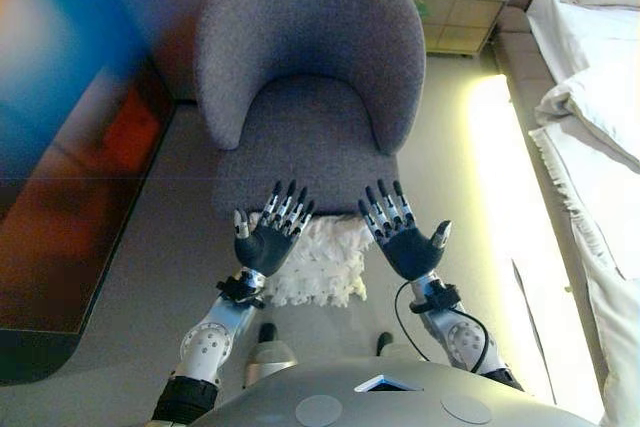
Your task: Pick up the cushion and take it to the sofa
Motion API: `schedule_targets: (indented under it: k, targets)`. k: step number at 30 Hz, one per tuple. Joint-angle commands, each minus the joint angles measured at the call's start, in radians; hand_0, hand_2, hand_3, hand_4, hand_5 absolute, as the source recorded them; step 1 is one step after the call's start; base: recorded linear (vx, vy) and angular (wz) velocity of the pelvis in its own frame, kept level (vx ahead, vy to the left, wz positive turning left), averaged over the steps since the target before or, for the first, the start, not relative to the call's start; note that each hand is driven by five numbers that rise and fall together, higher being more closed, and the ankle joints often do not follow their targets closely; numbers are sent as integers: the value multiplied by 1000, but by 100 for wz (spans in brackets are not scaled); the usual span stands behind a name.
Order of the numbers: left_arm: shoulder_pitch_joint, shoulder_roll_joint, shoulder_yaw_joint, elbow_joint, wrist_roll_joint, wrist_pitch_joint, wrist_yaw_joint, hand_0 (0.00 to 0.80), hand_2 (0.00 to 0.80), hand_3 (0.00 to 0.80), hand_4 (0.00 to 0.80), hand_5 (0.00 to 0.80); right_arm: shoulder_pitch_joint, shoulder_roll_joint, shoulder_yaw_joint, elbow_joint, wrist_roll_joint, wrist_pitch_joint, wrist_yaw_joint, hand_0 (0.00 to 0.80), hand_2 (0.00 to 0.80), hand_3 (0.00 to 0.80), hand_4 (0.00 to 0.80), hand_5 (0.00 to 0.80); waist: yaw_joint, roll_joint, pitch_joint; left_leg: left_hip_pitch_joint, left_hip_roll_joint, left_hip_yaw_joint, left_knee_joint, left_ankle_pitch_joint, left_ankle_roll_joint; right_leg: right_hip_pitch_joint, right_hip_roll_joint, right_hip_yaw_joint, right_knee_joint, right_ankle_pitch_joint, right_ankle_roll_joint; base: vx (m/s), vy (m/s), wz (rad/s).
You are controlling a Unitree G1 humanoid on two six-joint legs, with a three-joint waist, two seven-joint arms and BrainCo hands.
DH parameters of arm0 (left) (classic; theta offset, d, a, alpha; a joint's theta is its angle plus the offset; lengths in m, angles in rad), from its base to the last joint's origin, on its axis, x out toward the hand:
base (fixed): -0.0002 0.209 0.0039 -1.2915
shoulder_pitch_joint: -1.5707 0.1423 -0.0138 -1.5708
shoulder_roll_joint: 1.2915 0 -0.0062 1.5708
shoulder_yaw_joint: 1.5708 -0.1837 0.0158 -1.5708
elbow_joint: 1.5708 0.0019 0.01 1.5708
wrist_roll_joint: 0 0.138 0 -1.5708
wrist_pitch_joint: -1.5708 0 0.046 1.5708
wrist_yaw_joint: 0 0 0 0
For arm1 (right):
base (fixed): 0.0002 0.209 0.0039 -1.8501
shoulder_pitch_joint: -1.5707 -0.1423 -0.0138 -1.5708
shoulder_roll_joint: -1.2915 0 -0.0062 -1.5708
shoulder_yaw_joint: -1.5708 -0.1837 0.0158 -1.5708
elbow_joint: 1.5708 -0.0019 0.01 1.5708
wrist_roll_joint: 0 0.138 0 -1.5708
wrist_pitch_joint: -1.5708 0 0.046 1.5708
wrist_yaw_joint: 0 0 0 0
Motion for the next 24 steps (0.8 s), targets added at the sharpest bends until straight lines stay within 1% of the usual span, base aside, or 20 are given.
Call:
schedule_targets:
  k: [1,4,5,7,8,10,11,12,13,14,15,16,17,18,19,21,22,23,24]
  targets:
    - [-21,19,5,-58,30,2,4,0,0,0,0,0,-14,-20,-14,-94,-61,-28,-20,0,0,0,0,0,6,-4,5,-24,5,59,77,-75,42,-45,-44,-3,59,-18,32,58,-39,-4]
    - [-22,52,-5,-49,166,-84,71,0,0,0,0,0,-18,-41,-14,-57,-151,-58,-112,0,0,0,0,0,6,-4,11,-31,10,59,101,-79,38,-45,-44,1,67,-19,30,54,-34,-8]
    - [-25,71,-10,-44,238,-132,118,0,0,0,0,0,-22,-53,-15,-39,-193,-75,-142,0,0,0,0,0,5,-4,16,-32,13,58,108,-80,38,-46,-42,4,73,-22,28,50,-27,-6]
    - [-36,106,3,-36,371,-192,224,0,0,0,0,0,-24,-74,-23,-29,-254,-98,-180,0,0,0,0,0,2,-2,26,-44,20,55,127,-79,36,-56,-40,5,98,-33,25,21,-11,-2]
    - [-48,122,17,-29,427,-216,244,0,0,0,0,0,-26,-85,-28,-39,-272,-107,-187,0,0,0,0,0,1,-1,36,-58,22,51,143,-78,36,-68,-39,3,126,-45,22,-80,-10,0]
    - [-81,150,30,-40,499,-253,256,0,0,0,0,0,-45,-112,-31,-76,-293,-140,-209,0,0,0,0,0,0,2,68,-122,28,27,208,-84,35,-123,-37,13,201,-71,9,-182,-25,1]
    - [-96,162,28,-46,529,-275,273,0,0,0,0,0,-59,-125,-29,-89,-298,-157,-229,0,0,0,0,0,-1,1,89,-150,31,11,242,-87,31,-144,-36,21,220,-73,3,-192,-24,7]
    - [-110,166,25,-46,551,-291,298,0,0,0,0,0,-76,-131,-26,-86,-303,-164,-248,0,0,0,0,0,-4,1,103,-161,37,5,270,-93,27,-155,-32,30,224,-69,-2,-160,2,12]
    - [-122,168,25,-45,571,-306,338,0,0,0,0,0,-94,-135,-26,-80,-319,-163,-274,0,0,0,0,0,-9,-1,121,-172,42,-3,310,-104,21,-159,-26,49,225,-65,-11,-54,18,7]
    - [-121,169,30,-46,573,-309,353,0,0,0,0,0,-96,-143,-32,-76,-333,-156,-281,0,0,0,0,0,-9,0,131,-180,45,-16,344,-99,12,-151,-21,58,224,-67,-15,25,64,5]
    - [-110,170,36,-47,581,-312,377,0,0,0,0,0,-89,-156,-36,-68,-358,-156,-290,0,0,0,0,0,-5,6,138,-192,52,-33,352,-69,-4,-138,-18,64,222,-73,-15,81,132,-1]
    - [-105,172,36,-47,588,-313,405,0,0,0,0,0,-87,-165,-37,-59,-388,-162,-303,0,0,0,0,0,-2,11,141,-200,60,-39,334,-49,-13,-128,-19,63,219,-78,-10,64,194,-1]
    - [-110,174,31,-39,595,-322,419,0,0,0,0,0,-92,-172,-32,-52,-406,-176,-316,0,0,0,0,0,3,18,142,-206,66,-35,283,-28,-15,-125,-23,58,218,-85,-4,19,259,-1]
    - [-124,181,33,-25,623,-331,431,0,0,0,0,0,-103,-177,-28,-30,-442,-205,-334,0,0,0,0,0,14,26,149,-225,70,-35,233,-3,-18,-123,-28,47,219,-95,-2,-51,232,6]
    - [-146,183,32,-1,657,-342,441,0,0,0,0,0,-118,-181,-31,1,-454,-229,-343,0,0,0,0,0,20,22,159,-250,62,-42,233,-5,-17,-118,-39,35,212,-95,2,-86,200,10]
    - [-199,198,30,35,736,-361,453,0,0,0,0,0,-155,-169,-28,40,-465,-267,-382,0,0,0,0,0,29,12,178,-281,35,-40,241,-14,0,-129,-76,17,218,-90,26,-113,127,13]
    - [-214,208,27,39,760,-366,464,0,0,0,0,0,-165,-165,-31,46,-470,-273,-396,0,0,0,0,0,34,10,188,-296,23,-45,255,-21,7,-148,-95,14,237,-83,31,-106,134,12]
    - [-232,219,20,50,798,-380,484,0,0,0,0,0,-179,-158,-37,58,-496,-281,-424,0,0,0,0,0,38,5,208,-332,9,-54,303,-36,14,-180,-123,18,267,-68,35,-88,127,7]
    - [-248,223,17,65,818,-389,496,0,0,0,0,0,-195,-156,-38,83,-527,-295,-441,0,0,0,0,0,40,3,222,-363,9,-53,343,-46,16,-194,-141,21,282,-61,36,-81,143,2]
